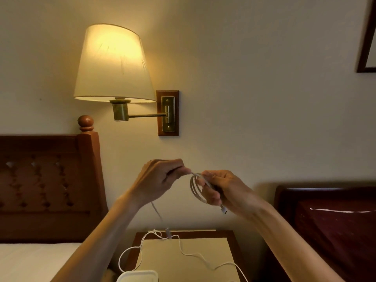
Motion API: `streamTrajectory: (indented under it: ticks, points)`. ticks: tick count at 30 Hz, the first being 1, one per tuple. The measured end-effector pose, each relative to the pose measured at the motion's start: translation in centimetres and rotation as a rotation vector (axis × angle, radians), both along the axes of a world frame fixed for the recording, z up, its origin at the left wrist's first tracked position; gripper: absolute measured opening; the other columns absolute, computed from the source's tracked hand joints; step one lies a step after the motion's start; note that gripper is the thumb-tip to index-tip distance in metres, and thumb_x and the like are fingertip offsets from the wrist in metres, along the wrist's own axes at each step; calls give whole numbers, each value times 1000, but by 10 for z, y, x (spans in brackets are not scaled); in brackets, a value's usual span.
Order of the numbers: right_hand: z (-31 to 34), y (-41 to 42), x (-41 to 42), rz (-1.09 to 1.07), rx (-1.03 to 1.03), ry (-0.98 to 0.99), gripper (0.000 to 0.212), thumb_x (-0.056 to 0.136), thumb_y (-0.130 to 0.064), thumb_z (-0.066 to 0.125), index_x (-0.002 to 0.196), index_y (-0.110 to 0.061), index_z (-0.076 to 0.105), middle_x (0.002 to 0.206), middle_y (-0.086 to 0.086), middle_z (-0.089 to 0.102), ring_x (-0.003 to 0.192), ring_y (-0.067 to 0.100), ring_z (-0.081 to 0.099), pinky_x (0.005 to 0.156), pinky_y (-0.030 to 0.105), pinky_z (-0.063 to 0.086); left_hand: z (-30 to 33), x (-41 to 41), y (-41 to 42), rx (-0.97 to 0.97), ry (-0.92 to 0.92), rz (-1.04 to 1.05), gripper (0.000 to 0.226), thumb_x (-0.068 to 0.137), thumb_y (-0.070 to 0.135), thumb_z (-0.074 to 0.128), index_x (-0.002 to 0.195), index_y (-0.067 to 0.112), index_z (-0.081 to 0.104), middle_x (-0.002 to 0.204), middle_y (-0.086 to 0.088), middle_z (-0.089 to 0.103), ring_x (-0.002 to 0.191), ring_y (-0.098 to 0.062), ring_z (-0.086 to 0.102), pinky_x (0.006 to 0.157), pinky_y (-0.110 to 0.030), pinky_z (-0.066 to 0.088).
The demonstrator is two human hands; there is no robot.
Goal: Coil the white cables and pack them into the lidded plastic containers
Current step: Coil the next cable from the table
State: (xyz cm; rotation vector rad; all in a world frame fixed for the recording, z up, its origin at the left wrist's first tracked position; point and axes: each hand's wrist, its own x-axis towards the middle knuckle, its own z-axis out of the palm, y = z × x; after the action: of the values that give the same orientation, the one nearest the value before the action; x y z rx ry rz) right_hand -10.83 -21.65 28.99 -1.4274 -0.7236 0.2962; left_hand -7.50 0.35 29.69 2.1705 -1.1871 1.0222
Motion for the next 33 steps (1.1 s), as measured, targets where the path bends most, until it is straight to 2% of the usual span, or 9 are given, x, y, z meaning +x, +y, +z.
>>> streamTrajectory:
  ticks: [4,9,11,13,16,18,22,28,33]
  points:
    - [17,-17,3,154,331,206,38,106,-24,28,82,-13,55,58,-3,45,51,10,44,54,22,42,-15,25,22,-127,17,69,38,100,46,38,79,19,53,62,11,51,51,-7,50,47,-30,42]
    - [36,-35,0,33,452,211,32,99,-27,38,77,-14,58,55,-4,45,48,9,47,51,20,44,-58,40,48,-258,193,202,25,101,37,40,78,35,49,69,18,54,60,-3,53,57,-21,41]
    - [35,-31,2,-22,436,212,30,97,-27,41,77,-12,58,57,0,49,51,13,51,54,23,49,-65,32,34,-115,404,433,27,100,32,44,80,32,62,76,10,65,69,-7,62,63,-32,48]
    - [27,-22,8,-131,335,131,32,100,-27,39,79,-11,58,63,6,57,58,19,58,61,28,53,-58,8,8,284,703,522,29,100,33,46,96,22,72,94,1,73,85,-14,67,78,-30,51]
    - [10,-6,14,-302,42,-115,36,105,-24,34,86,-7,58,73,11,68,71,24,67,70,32,55,-30,-41,-30,561,838,67,36,100,31,45,76,15,67,76,1,67,63,-5,55,67,-18,41]
    - [-3,-1,13,-301,-131,-202,36,104,-26,36,90,-4,60,75,9,71,72,22,68,72,32,54,-7,-56,-34,376,689,-85,35,101,31,45,76,14,63,66,0,59,55,-9,51,56,-21,40]
    - [-6,-1,2,-245,-302,-282,39,105,-27,35,87,-6,62,64,5,63,61,18,59,69,29,49,14,-42,-15,105,293,-36,29,97,37,45,78,23,61,63,11,57,59,-9,57,60,-12,41]
    - [9,1,9,-310,-331,-161,42,106,-24,36,75,-11,62,50,-6,42,47,10,36,49,21,34,11,-15,8,100,200,2,16,93,17,58,104,16,69,91,16,63,85,-1,61,75,-14,48]
    - [13,2,12,-138,-227,-7,43,106,-17,31,69,-11,53,55,-2,33,49,10,27,48,22,26,-9,-7,2,5,-13,121,18,85,6,67,100,13,74,97,4,69,88,-3,64,79,-15,51]
